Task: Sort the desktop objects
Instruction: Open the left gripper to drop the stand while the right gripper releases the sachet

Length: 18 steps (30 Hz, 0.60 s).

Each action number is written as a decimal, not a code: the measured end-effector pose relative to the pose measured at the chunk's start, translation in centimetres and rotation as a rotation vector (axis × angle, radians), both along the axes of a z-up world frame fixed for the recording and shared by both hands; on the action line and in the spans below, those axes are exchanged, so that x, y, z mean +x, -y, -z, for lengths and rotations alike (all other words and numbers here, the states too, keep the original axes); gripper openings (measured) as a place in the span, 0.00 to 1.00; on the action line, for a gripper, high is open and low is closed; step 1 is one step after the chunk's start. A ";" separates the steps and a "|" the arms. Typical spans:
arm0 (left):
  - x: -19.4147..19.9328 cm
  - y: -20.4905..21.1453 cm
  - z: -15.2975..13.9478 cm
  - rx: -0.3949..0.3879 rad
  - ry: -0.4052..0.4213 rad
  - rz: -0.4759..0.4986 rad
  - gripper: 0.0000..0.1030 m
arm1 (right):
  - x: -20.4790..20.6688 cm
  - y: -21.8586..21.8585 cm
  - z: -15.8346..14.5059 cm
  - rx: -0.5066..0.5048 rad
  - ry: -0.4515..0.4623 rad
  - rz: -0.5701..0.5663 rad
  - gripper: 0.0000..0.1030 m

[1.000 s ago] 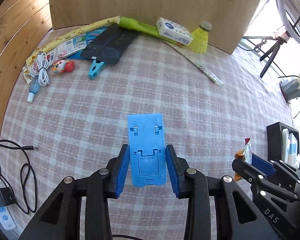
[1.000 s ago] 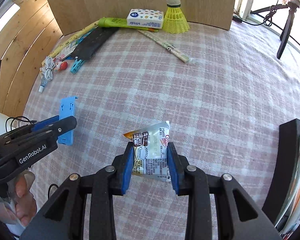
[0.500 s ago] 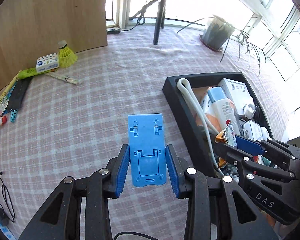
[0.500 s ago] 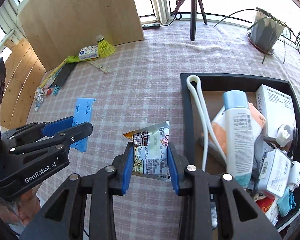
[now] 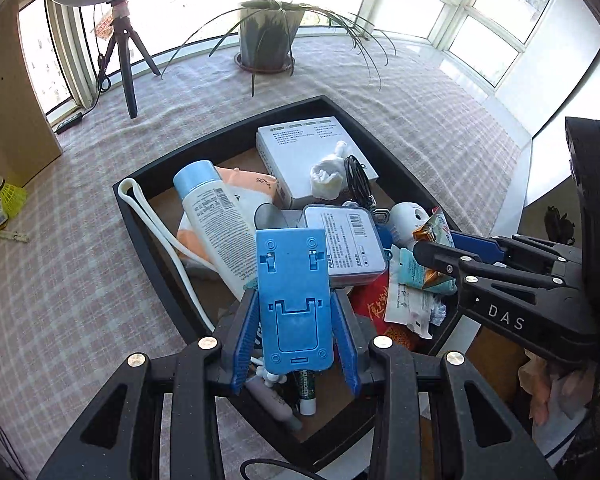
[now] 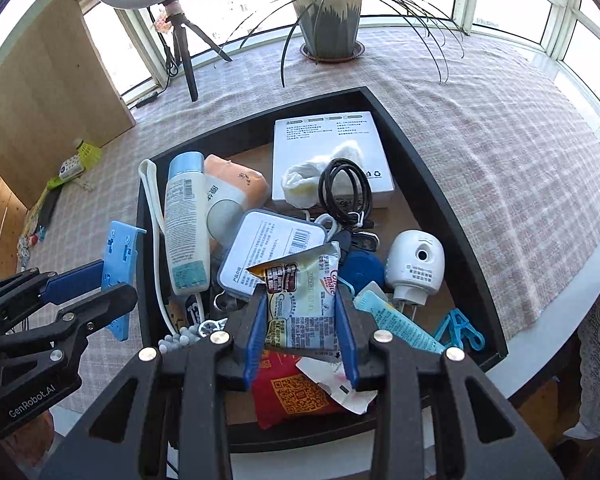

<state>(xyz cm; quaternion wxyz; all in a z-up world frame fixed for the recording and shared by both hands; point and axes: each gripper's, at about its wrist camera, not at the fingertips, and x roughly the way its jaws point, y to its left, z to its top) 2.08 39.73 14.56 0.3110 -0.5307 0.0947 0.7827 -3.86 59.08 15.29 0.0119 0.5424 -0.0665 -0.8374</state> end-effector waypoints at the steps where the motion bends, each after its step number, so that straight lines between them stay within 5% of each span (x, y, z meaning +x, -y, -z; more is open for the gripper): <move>1: 0.2 -0.6 -0.1 -0.001 -0.003 0.007 0.33 | 0.2 -0.8 0.0 0.001 0.001 0.012 0.31; 6: 0.6 -2.5 -0.4 0.016 0.015 0.055 0.36 | 0.6 -3.4 0.1 0.004 0.000 0.048 0.31; 8: 0.4 -2.7 -0.3 0.004 0.012 0.044 0.53 | 0.7 -3.9 0.0 -0.012 -0.008 0.055 0.36; 11: 0.1 -2.1 -0.3 -0.005 0.002 0.014 0.52 | 0.7 -4.5 -0.3 -0.043 -0.012 0.086 0.57; 18: -1.1 0.6 -0.4 -0.008 0.000 -0.048 0.51 | 0.1 -3.5 -0.7 -0.037 -0.022 0.075 0.58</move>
